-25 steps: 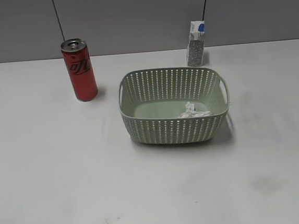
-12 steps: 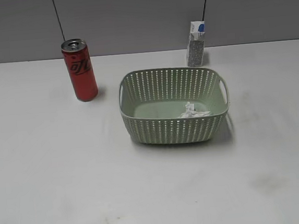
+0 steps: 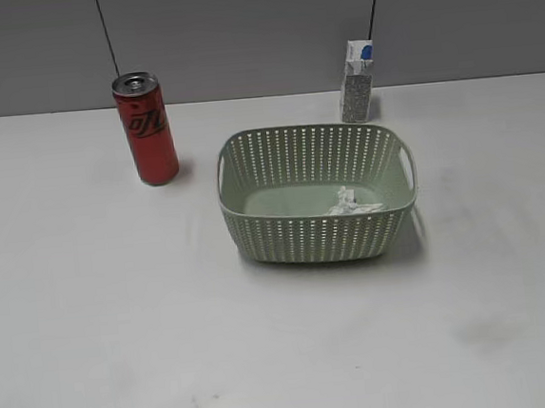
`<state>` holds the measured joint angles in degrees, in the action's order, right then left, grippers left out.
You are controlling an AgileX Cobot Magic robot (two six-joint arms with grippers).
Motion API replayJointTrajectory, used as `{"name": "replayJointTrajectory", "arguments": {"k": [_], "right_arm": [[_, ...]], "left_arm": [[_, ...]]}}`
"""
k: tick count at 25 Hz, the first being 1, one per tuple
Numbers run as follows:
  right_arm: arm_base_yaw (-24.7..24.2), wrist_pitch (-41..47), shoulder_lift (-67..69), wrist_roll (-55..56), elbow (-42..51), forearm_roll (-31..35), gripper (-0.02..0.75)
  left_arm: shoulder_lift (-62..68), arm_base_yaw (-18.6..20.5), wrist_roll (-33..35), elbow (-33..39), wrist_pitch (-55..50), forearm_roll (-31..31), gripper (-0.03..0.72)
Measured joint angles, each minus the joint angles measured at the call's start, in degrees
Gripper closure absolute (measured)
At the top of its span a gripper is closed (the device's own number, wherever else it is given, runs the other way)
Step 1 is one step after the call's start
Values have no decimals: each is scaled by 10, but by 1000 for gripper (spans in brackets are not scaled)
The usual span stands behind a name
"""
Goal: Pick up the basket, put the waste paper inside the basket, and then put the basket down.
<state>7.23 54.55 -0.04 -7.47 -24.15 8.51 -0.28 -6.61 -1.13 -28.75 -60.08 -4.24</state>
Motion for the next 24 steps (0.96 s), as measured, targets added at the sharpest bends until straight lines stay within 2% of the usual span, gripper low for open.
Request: {"name": "replayJointTrajectory", "arguments": {"k": [15,24], "right_arm": [[0,-3,-3,4,0,7,200],[0,-3,-3,4,0,8,200]], "left_arm": [[0,7,0,0,-1,0,148],[0,7,0,0,-1,0,182]]}}
